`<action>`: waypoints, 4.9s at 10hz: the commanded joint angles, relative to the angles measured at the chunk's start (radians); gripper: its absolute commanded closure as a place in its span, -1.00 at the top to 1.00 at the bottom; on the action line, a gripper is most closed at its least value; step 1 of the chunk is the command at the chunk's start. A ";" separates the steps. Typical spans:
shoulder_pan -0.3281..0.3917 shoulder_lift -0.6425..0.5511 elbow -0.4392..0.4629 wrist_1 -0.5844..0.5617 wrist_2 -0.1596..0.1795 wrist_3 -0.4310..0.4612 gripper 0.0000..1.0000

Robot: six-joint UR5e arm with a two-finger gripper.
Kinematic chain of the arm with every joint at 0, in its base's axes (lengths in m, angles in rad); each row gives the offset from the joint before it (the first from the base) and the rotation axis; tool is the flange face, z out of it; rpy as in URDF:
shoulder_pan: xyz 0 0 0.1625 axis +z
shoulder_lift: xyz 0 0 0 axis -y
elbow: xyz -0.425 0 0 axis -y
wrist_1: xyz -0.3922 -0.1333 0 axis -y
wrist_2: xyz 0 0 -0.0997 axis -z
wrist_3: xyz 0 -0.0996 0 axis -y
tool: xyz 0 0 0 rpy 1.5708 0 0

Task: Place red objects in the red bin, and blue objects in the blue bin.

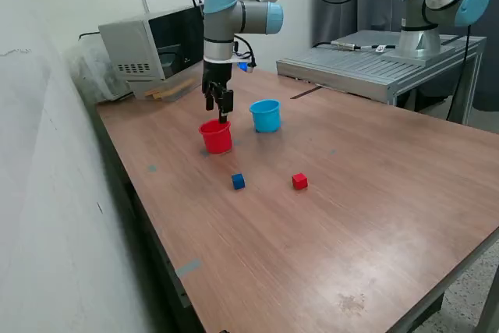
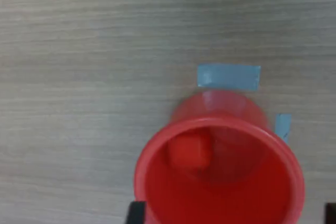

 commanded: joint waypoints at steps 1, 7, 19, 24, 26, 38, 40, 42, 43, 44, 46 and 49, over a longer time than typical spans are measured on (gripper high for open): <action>0.021 -0.008 0.010 0.002 0.001 -0.035 1.00; 0.193 -0.178 0.096 0.091 0.003 -0.242 1.00; 0.451 -0.304 0.204 0.209 0.265 -0.828 1.00; 0.453 -0.250 0.191 0.178 0.299 -0.290 1.00; 0.459 -0.250 0.197 0.178 0.206 0.039 1.00; 0.468 0.001 -0.025 0.034 -0.009 0.775 1.00; 0.428 0.024 -0.022 0.031 -0.017 0.737 1.00; 0.414 0.041 -0.025 0.046 -0.063 0.669 1.00; 0.401 0.046 -0.040 0.069 -0.063 0.648 1.00; 0.382 0.070 -0.065 0.103 -0.063 0.635 1.00; 0.376 0.077 -0.054 0.109 -0.061 0.612 1.00; 0.376 0.106 -0.056 0.112 -0.055 0.557 1.00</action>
